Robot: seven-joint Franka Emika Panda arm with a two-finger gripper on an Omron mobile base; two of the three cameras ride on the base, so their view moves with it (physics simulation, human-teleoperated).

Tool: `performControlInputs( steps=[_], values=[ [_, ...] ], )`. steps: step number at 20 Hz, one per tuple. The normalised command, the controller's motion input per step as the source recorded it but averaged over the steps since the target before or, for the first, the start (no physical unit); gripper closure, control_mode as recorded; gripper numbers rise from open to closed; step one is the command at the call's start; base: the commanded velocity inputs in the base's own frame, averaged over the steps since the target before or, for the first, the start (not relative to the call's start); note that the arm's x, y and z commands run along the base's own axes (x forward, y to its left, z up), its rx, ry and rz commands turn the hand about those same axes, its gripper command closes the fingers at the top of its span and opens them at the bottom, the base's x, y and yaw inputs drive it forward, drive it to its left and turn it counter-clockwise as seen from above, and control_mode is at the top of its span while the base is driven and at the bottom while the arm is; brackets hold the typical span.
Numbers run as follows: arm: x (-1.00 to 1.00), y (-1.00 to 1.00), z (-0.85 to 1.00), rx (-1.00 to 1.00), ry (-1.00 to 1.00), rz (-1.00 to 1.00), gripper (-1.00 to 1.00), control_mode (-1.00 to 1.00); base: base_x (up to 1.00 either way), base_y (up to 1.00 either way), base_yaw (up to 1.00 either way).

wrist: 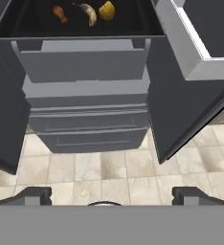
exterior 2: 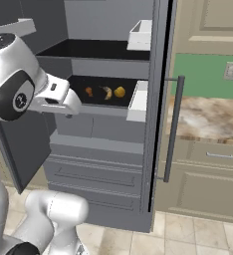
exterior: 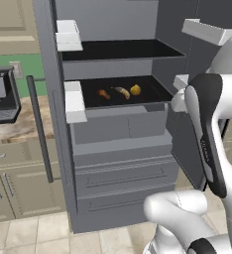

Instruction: Open the fridge, remove the banana, squash, and chicken drumstick, and place them on any counter.

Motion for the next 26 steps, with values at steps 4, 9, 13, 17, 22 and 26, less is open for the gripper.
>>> performControlInputs(
  steps=[4,9,13,17,22,26],
  values=[
    [0.0,0.0,-0.47,0.0,-0.01,0.08,-1.0,-1.0,0.0,0.0,0.0],
    [0.01,0.0,-0.17,0.0,0.01,0.06,-1.0,-1.0,0.0,0.0,0.0],
    [0.14,0.0,0.04,-0.01,0.12,0.01,-1.0,-1.0,0.0,0.0,0.0],
    [0.04,0.0,0.06,-0.03,0.04,-0.02,-1.0,-1.0,0.0,0.0,0.0],
    [0.12,0.0,0.0,0.0,-0.01,-0.04,-1.0,-1.0,0.0,0.0,0.0],
    [0.19,0.0,0.0,0.0,-0.03,-0.02,-1.0,-1.0,0.0,0.0,0.0]
  ],
)
